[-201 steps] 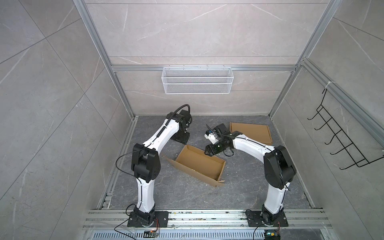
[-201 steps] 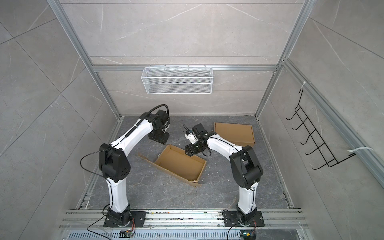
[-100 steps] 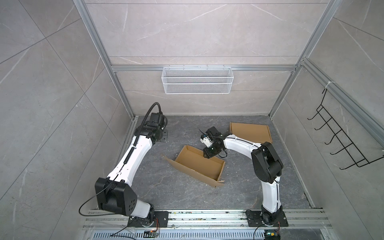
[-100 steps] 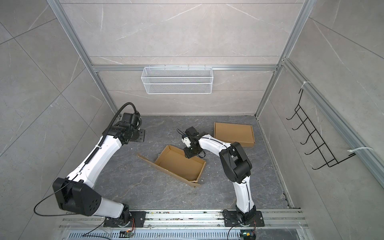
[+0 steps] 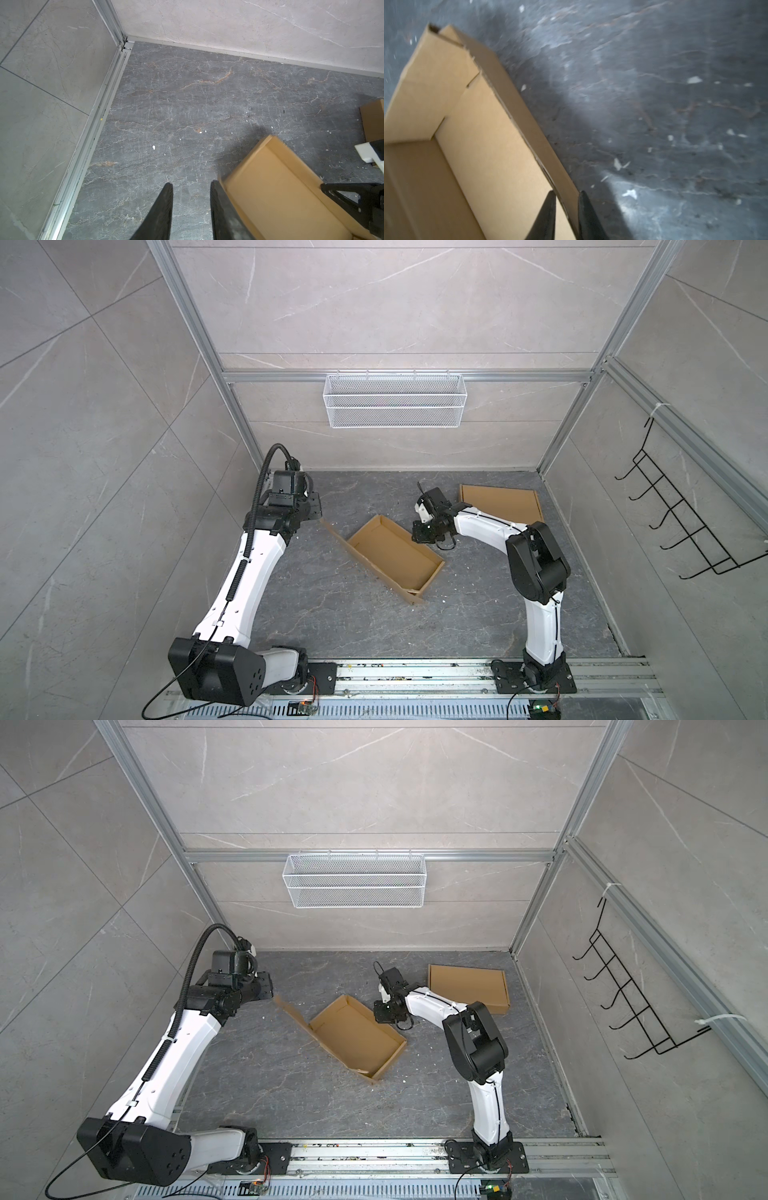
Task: Fold the paper box
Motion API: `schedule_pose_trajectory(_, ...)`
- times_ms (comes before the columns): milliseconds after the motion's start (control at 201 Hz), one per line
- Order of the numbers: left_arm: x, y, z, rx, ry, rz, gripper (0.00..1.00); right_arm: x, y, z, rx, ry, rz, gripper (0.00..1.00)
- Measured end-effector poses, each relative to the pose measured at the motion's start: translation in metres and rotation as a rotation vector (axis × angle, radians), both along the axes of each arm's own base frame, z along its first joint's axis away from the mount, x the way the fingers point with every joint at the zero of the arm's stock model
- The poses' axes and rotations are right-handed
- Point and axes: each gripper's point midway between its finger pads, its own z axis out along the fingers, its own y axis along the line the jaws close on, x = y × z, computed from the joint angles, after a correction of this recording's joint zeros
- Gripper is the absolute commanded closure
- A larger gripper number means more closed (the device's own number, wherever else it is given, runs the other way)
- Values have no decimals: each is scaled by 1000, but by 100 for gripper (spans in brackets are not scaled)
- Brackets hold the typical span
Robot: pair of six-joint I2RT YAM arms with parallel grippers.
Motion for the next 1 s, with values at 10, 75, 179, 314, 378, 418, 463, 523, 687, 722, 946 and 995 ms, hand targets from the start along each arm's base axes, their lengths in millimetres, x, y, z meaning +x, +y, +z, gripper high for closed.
schedule_pose_trajectory(10,0,0,0,-1,1,-1,66,0,-1,0,2,2,-7,80)
schedule_pose_trajectory(75,0,-1,-3,-2,6,-4,66,1,-9,-1,5,5,-48,82)
schedule_pose_trajectory(179,-2,-2,-8,-6,19,-10,66,-6,-22,-5,14,28,-112,81)
schedule_pose_trajectory(314,-4,-3,-13,-10,25,-15,66,-27,-41,-17,19,75,-191,71)
schedule_pose_trajectory(378,-6,-3,-16,-10,27,-15,66,-41,-48,-23,19,102,-227,69)
schedule_pose_trajectory(418,-7,-2,-17,-10,28,-15,66,-49,-53,-25,21,117,-248,67)
schedule_pose_trajectory(463,-9,-2,-18,-10,30,-15,66,-57,-56,-25,33,127,-275,67)
schedule_pose_trajectory(523,-10,-2,-20,-10,32,-15,66,-64,-59,-22,53,130,-300,67)
schedule_pose_trajectory(687,-10,-2,-21,-16,26,-11,66,-90,-47,-12,100,133,-329,67)
schedule_pose_trajectory(722,-10,-2,-21,-17,25,-11,66,-98,-40,-10,106,133,-322,66)
schedule_pose_trajectory(946,-9,-1,-20,-20,16,-5,66,-143,11,-7,114,151,-194,60)
schedule_pose_trajectory(995,-9,0,-20,-19,16,-3,66,-146,12,-7,103,154,-180,57)
